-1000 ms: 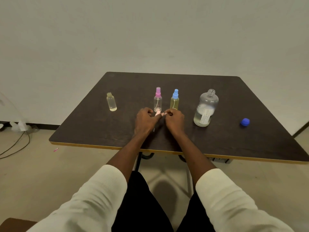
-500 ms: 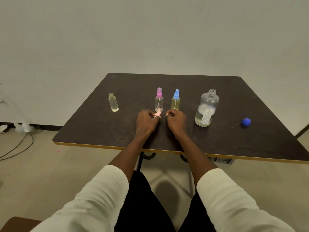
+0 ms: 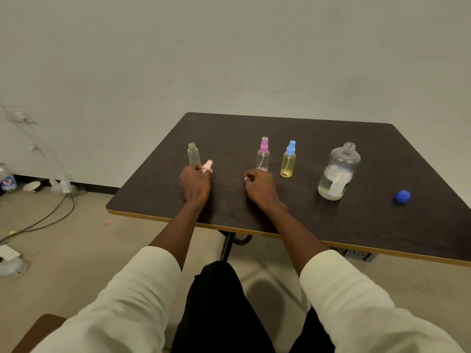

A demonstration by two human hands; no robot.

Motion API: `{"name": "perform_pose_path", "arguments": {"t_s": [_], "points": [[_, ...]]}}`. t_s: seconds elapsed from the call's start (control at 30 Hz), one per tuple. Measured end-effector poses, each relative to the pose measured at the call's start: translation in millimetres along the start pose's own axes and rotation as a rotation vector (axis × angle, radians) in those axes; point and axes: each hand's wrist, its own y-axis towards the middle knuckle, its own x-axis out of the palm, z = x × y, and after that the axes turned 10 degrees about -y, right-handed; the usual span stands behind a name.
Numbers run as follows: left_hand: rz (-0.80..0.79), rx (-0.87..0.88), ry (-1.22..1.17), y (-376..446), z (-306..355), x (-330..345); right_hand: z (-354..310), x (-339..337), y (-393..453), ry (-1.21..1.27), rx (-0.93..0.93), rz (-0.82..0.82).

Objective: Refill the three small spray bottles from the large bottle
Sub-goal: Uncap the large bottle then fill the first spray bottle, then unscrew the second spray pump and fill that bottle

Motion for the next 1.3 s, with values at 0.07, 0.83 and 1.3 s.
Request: {"name": "perform_pose_path", "arguments": {"t_s": [0.07,0.83,1.3], "points": [[0.008,-0.004,0.043,7.7,-3.8,-2.9,-6.5,6.8,4.4,0.002,-0.002,-0.024],[0.018,0.416,-0.065,-31.7,10.8,11.4,-1.5,6.6,3.3,0.268,0.087,0.493],[-0.263,0.138,-0.358,-29.9,29.5,73.6,15.9,9.8,32.8,0.373,0.216,0.2]]}}
